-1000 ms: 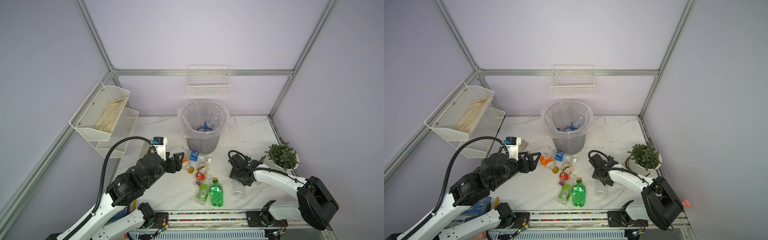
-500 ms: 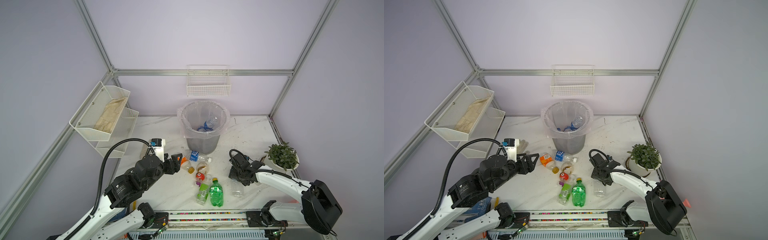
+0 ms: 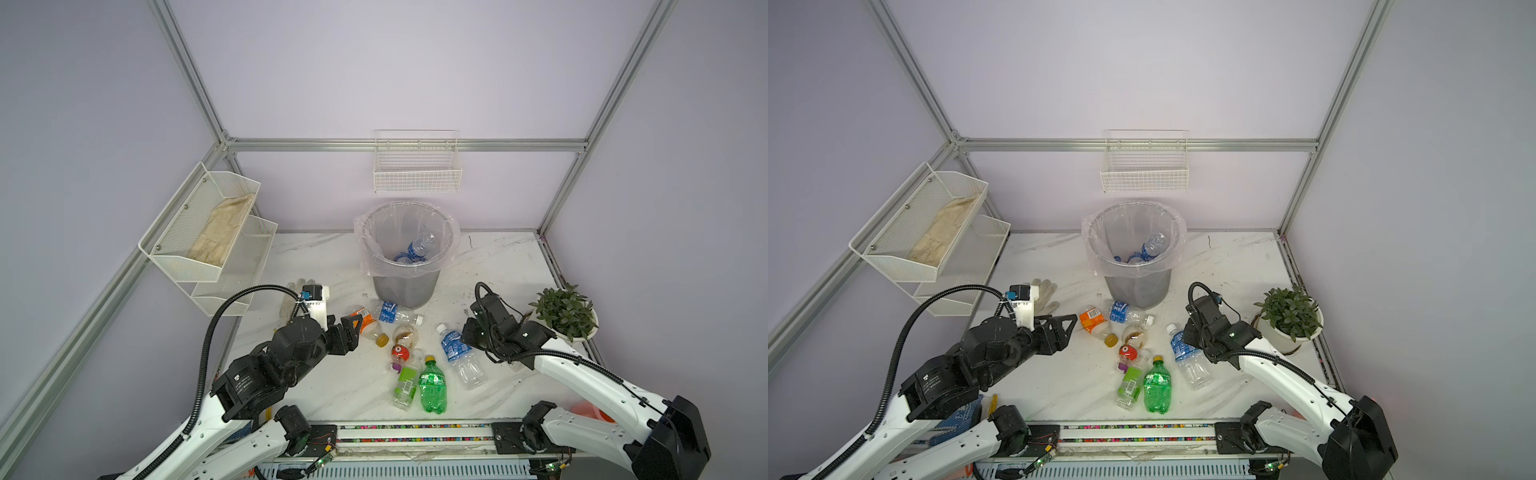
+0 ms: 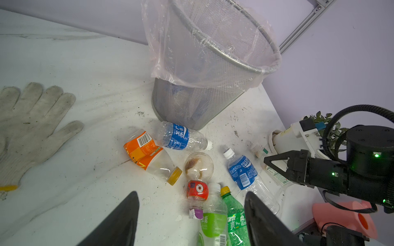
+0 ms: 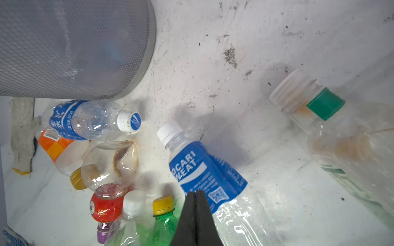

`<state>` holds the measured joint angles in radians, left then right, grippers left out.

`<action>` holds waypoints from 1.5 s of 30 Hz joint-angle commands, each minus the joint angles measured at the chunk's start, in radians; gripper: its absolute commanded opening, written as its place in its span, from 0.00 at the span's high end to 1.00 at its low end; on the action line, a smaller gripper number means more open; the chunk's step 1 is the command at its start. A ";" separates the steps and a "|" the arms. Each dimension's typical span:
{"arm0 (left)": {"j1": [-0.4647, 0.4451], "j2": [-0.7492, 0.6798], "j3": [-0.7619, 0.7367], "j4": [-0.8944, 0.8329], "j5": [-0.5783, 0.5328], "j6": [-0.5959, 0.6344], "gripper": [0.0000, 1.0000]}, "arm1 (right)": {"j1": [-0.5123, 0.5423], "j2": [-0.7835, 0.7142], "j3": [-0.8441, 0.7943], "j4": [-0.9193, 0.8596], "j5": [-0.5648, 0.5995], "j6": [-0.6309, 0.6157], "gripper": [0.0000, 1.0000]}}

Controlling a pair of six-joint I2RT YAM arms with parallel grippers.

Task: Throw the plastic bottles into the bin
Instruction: 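Close the right gripper around the second Pocari Sweat bottle near the plant, then lift the Pocari Sweat bottle with the right gripper and carry it over the bin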

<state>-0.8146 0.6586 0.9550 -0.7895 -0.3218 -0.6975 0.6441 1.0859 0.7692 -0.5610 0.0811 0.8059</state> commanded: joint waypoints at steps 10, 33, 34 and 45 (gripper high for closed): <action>-0.005 -0.024 -0.046 -0.007 0.000 -0.029 0.24 | 0.009 0.108 -0.011 -0.035 -0.052 -0.135 0.43; -0.005 -0.045 -0.065 -0.020 -0.003 -0.045 0.24 | 0.176 0.415 -0.049 -0.013 0.089 0.004 0.05; -0.006 -0.049 -0.065 -0.021 -0.004 -0.045 0.24 | 0.177 0.411 -0.051 -0.006 0.082 0.005 0.08; -0.006 -0.080 -0.081 -0.032 -0.010 -0.054 0.24 | 0.177 0.352 -0.050 0.023 0.039 -0.012 0.62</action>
<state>-0.8150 0.5865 0.9024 -0.8326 -0.3222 -0.7349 0.8146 1.4540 0.7349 -0.5354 0.1326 0.7811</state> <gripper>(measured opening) 0.758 0.760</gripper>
